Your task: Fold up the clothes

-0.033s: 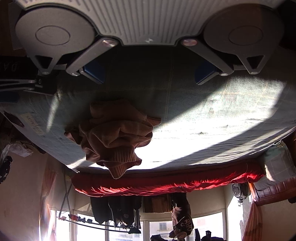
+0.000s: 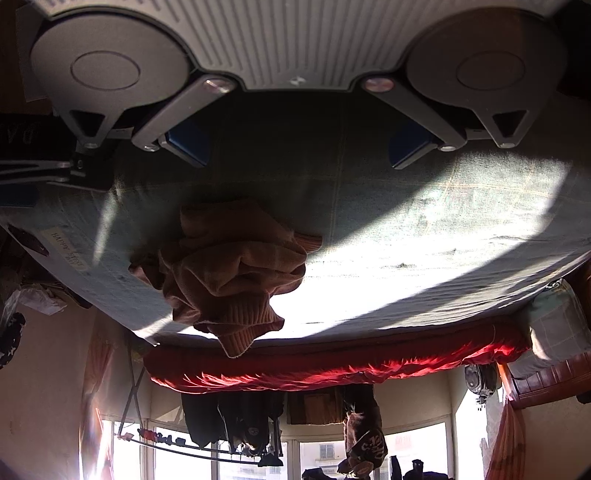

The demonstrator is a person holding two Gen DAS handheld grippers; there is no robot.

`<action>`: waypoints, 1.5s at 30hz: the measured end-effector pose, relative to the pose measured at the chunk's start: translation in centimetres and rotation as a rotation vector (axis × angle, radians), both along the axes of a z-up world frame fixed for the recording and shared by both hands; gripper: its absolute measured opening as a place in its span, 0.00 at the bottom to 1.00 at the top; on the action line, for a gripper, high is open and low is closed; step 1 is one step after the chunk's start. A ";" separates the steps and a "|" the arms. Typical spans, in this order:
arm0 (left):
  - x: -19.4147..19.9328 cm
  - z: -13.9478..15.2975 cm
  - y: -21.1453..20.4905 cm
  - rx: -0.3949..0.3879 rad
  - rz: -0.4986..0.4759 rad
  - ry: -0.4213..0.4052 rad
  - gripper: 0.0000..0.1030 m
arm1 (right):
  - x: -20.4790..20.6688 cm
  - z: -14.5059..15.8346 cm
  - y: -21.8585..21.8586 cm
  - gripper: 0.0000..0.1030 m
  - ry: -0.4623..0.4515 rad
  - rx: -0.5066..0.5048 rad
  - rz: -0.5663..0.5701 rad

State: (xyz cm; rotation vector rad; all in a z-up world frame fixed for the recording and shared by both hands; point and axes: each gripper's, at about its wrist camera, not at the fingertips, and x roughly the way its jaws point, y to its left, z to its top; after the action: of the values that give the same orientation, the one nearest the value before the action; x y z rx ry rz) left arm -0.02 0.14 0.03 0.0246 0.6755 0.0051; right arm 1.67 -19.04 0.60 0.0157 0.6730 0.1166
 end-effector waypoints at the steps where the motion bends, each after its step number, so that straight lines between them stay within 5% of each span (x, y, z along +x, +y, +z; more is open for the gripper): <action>1: 0.0 0.0 0.1 0.000 0.000 0.001 1.00 | 0.0 0.0 0.0 1.00 0.001 0.002 0.000; 45: 0.0 -0.2 0.6 0.008 0.010 0.002 1.00 | 0.2 0.0 1.2 1.00 0.011 -0.026 0.010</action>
State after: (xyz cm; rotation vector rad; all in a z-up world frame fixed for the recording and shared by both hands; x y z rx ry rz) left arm -0.06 0.75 -0.16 0.0292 0.6780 0.0180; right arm 1.87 -17.83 0.62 -0.0117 0.6858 0.1178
